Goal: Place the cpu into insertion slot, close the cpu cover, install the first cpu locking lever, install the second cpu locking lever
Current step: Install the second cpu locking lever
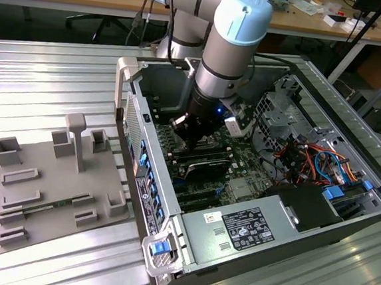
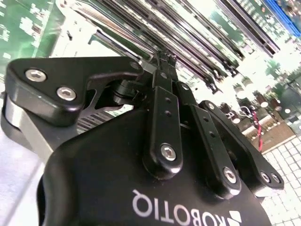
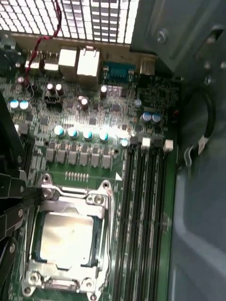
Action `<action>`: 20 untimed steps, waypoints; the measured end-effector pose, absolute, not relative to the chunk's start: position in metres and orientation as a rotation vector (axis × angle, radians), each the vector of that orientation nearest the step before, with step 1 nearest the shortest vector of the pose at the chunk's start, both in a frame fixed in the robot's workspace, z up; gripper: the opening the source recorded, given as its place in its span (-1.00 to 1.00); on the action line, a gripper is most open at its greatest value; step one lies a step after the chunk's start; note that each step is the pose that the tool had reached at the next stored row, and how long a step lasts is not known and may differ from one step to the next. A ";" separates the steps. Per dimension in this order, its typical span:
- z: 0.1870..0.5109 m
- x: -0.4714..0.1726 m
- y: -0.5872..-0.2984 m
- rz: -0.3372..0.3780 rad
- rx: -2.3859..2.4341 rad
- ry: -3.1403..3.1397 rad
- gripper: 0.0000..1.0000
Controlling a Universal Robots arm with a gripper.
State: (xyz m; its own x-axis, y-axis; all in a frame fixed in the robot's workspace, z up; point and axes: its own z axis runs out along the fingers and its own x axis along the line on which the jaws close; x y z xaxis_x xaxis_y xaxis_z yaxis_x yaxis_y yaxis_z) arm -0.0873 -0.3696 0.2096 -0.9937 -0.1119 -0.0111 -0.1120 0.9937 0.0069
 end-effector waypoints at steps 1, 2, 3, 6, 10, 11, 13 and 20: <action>0.210 -0.085 -0.370 0.017 -0.176 3.127 -0.79; 0.210 -0.079 -0.370 0.031 -0.176 3.130 -0.79; 0.210 -0.076 -0.370 0.038 -0.176 3.131 -0.79; 0.210 -0.069 -0.370 0.052 -0.176 3.131 -0.79; 0.215 -0.063 -0.370 0.066 -0.176 3.131 -0.79; 0.216 -0.063 -0.370 0.069 -0.176 3.131 -0.79; 0.223 -0.061 -0.370 0.076 -0.176 3.131 -0.79; 0.234 -0.061 -0.370 0.087 -0.176 3.130 -0.79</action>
